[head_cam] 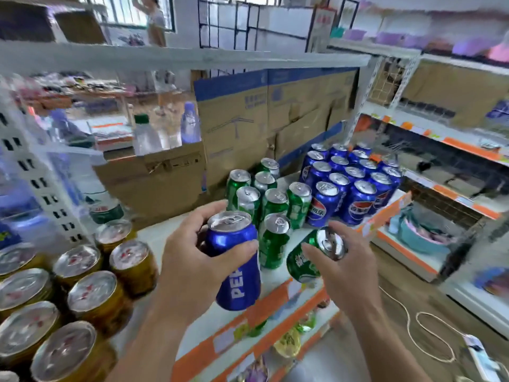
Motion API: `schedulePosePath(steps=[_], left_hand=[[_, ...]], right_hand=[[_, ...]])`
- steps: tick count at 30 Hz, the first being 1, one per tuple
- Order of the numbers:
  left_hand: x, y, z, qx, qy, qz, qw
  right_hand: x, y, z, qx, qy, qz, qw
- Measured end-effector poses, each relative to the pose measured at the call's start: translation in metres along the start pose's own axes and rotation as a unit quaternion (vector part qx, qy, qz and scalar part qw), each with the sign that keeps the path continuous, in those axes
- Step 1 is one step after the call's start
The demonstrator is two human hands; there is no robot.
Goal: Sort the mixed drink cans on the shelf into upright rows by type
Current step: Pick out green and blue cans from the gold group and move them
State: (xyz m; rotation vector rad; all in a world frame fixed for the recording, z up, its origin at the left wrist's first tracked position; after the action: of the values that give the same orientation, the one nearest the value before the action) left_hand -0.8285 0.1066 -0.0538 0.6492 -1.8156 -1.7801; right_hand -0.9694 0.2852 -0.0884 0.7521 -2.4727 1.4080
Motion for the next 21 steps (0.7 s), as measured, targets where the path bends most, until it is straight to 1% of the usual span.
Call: schedulePosePath(steps=[2, 7, 9, 12, 14, 16, 21], left_hand=[[0.017, 0.003, 0.014, 0.014, 0.003, 0.015, 1.0], [0.044, 0.008, 0.041, 0.029, -0.002, 0.02, 0.999], [0.051, 0.007, 0.052, 0.033, 0.012, 0.021, 0.999], [0.058, 0.006, 0.069, 0.032, 0.045, 0.013, 0.998], [0.063, 0.006, 0.082, 0.031, 0.067, 0.01, 0.997], [0.068, 0.007, 0.095, 0.03, 0.093, 0.01, 0.995], [0.078, 0.017, 0.126, 0.04, 0.143, 0.043, 0.988]], right_hand=[[0.022, 0.011, 0.007, -0.026, -0.022, -0.009, 0.999], [0.061, 0.039, 0.023, -0.057, -0.071, -0.033, 0.995], [0.075, 0.052, 0.029, -0.043, -0.102, -0.044, 0.993], [0.094, 0.067, 0.035, 0.004, -0.196, -0.057, 0.979], [0.105, 0.072, 0.035, 0.031, -0.253, -0.089, 0.963], [0.114, 0.077, 0.034, 0.051, -0.285, -0.12, 0.95], [0.128, 0.092, 0.029, 0.101, -0.339, -0.168, 0.92]])
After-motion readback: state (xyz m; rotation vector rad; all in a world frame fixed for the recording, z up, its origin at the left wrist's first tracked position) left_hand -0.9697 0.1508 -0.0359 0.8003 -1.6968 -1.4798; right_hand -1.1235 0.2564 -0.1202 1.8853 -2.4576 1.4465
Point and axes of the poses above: each hand's wrist, its own x-axis towards the middle knuckle, its own z-axis out of the palm, y = z × x, the point moved 1 cm from there along x, towards the middle knuckle, and after that the axes turned 10 degrees about -z, right-handed, at the moved point
